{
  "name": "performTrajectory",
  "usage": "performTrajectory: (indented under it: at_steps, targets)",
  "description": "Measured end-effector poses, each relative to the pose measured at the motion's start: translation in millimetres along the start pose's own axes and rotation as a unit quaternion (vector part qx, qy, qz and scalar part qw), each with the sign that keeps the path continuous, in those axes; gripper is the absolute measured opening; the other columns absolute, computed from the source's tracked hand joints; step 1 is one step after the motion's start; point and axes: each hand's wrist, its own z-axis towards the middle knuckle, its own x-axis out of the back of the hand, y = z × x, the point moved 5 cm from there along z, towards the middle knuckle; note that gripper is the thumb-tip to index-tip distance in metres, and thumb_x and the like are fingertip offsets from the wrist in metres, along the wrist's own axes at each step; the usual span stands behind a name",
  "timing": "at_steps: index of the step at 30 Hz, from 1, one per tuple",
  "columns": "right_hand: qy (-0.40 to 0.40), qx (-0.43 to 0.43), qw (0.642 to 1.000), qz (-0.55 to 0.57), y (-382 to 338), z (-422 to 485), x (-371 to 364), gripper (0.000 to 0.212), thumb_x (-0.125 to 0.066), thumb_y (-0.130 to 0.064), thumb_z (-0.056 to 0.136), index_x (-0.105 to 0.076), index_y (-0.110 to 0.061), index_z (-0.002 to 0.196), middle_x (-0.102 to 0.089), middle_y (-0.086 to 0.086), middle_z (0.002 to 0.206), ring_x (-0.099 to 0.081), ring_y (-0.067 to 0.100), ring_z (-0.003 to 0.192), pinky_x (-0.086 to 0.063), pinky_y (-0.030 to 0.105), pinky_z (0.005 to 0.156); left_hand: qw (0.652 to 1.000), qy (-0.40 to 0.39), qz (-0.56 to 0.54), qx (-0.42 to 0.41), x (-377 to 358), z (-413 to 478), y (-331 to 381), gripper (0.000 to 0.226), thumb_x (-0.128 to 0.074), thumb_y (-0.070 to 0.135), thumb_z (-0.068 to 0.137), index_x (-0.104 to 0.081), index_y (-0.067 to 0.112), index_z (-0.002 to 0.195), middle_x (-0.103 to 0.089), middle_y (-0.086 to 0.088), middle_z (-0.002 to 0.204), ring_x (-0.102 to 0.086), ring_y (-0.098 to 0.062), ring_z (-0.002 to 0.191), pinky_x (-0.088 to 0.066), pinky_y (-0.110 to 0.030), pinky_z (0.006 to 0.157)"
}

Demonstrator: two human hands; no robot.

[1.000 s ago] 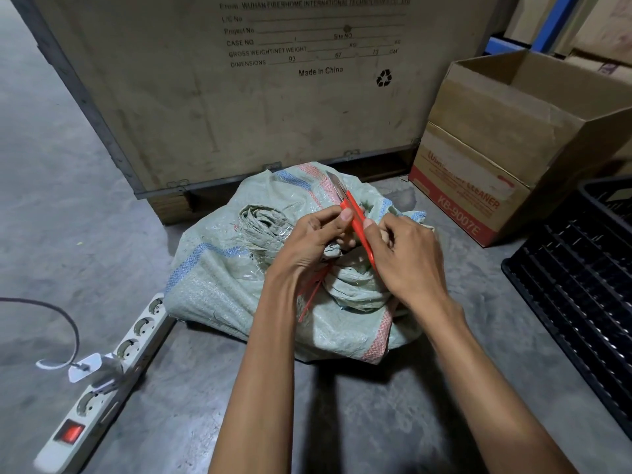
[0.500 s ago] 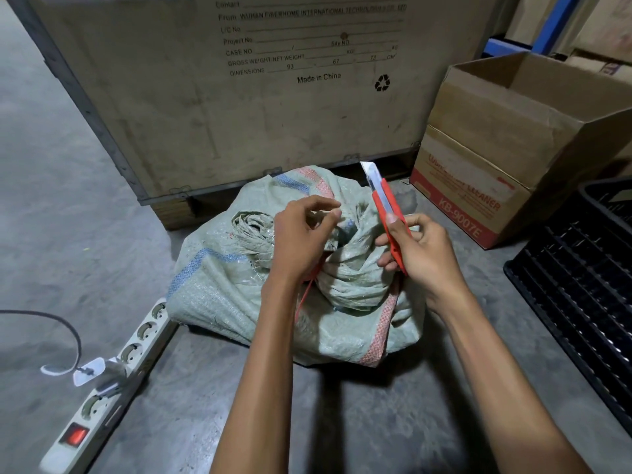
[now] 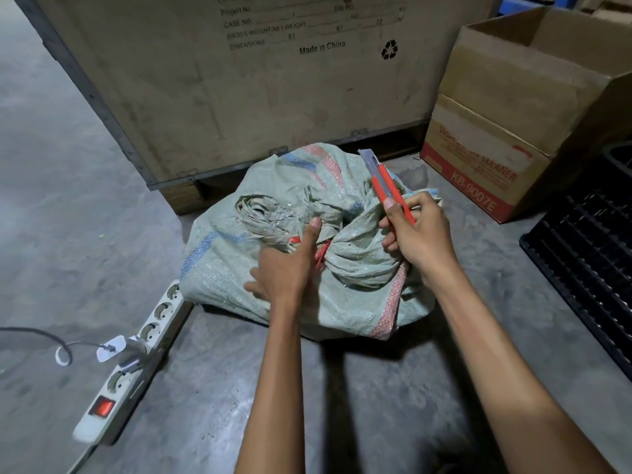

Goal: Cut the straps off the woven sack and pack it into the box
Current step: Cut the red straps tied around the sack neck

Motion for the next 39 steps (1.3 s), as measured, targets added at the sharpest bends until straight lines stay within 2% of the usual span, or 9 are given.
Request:
performTrajectory:
  at_steps: [10,13,15,19,22,25,27,30,39]
  targets:
    - [0.003,0.039,0.995,0.088,-26,-4,26,0.026,-0.061,-0.038,0.094,-0.047,-0.016,0.095,-0.078,0.004,0.087,-0.075,0.027,0.065,-0.059,0.03,0.055,0.926,0.144,-0.103,-0.333,45,-26,111,0.1,-0.077,0.064,0.075,-0.034,0.009,0.147,-0.053,0.002,0.104,-0.048,-0.013,0.098,-0.035,-0.028,0.092]
    - [0.005,0.078,0.991,0.109,-43,-9,36,0.023,-0.065,-0.036,0.092,-0.047,-0.021,0.09,-0.078,0.006,0.089,-0.076,0.028,0.07,-0.059,0.031,0.059,0.917,0.001,-0.293,-0.271,52,-19,141,0.105,-0.084,0.048,0.077,-0.022,0.013,0.153,-0.051,-0.006,0.146,-0.053,-0.019,0.13,-0.037,-0.023,0.11]
    - [0.007,0.102,0.988,0.111,-55,-12,41,0.027,-0.069,-0.036,0.087,-0.048,-0.02,0.089,-0.077,0.008,0.089,-0.076,0.026,0.07,-0.06,0.033,0.062,0.898,-0.108,-0.389,-0.177,49,-15,150,0.087,-0.088,0.039,0.074,-0.035,0.008,0.135,-0.056,-0.011,0.133,-0.062,-0.025,0.117,-0.056,-0.031,0.093]
    - [0.032,0.145,0.985,0.088,-79,-16,51,0.026,-0.071,-0.039,0.08,-0.05,-0.025,0.085,-0.072,0.01,0.083,-0.065,0.013,0.059,-0.054,0.026,0.06,0.748,-0.383,-0.541,-0.037,30,-17,146,0.057,-0.078,0.031,0.082,-0.067,-0.001,0.128,-0.07,-0.021,0.125,-0.063,-0.037,0.123,-0.047,-0.049,0.111]
    - [0.037,0.143,0.983,0.105,-88,-16,57,0.028,-0.072,-0.044,0.078,-0.051,-0.026,0.084,-0.07,0.01,0.08,-0.059,0.011,0.057,-0.049,0.024,0.057,0.645,-0.469,-0.603,0.0,18,-13,135,0.02,-0.061,0.019,0.083,-0.077,0.007,0.085,-0.075,-0.009,0.093,-0.07,-0.024,0.095,-0.049,-0.038,0.107]
    - [0.044,0.149,0.982,0.103,-93,-15,63,0.029,-0.073,-0.044,0.077,-0.051,-0.027,0.083,-0.068,0.006,0.074,-0.058,0.009,0.057,-0.049,0.021,0.054,0.705,-0.481,-0.517,-0.063,1,-13,133,0.02,-0.056,0.003,0.086,-0.07,0.01,0.073,-0.068,-0.003,0.07,-0.068,-0.013,0.065,-0.059,-0.025,0.076]
    - [0.05,0.16,0.983,0.08,-95,-15,66,0.029,-0.075,-0.045,0.076,-0.051,-0.03,0.083,-0.065,0.0,0.074,-0.058,0.006,0.058,-0.048,0.018,0.054,0.774,-0.417,-0.456,-0.139,-4,-12,139,0.025,-0.067,0.0,0.085,-0.067,-0.004,0.11,-0.074,-0.015,0.1,-0.071,-0.022,0.094,-0.054,-0.033,0.097]
    - [0.044,0.165,0.984,0.056,-100,-15,71,0.031,-0.076,-0.044,0.073,-0.051,-0.032,0.089,-0.067,0.004,0.09,-0.067,0.007,0.075,-0.051,0.019,0.066,0.826,-0.347,-0.37,-0.246,-5,-13,151,0.057,-0.084,0.018,0.078,-0.06,0.006,0.128,-0.076,-0.006,0.118,-0.073,-0.02,0.109,-0.057,-0.029,0.091]
    - [-0.01,0.168,0.985,-0.041,-174,-11,78,0.05,-0.044,-0.069,0.089,-0.072,-0.027,0.096,-0.053,-0.008,0.074,-0.051,0.0,0.064,-0.042,0.025,0.066,0.818,-0.242,-0.412,-0.319,12,-7,185,0.053,-0.089,0.035,0.067,-0.071,0.009,0.11,-0.081,-0.003,0.093,-0.079,-0.015,0.083,-0.058,-0.02,0.069]
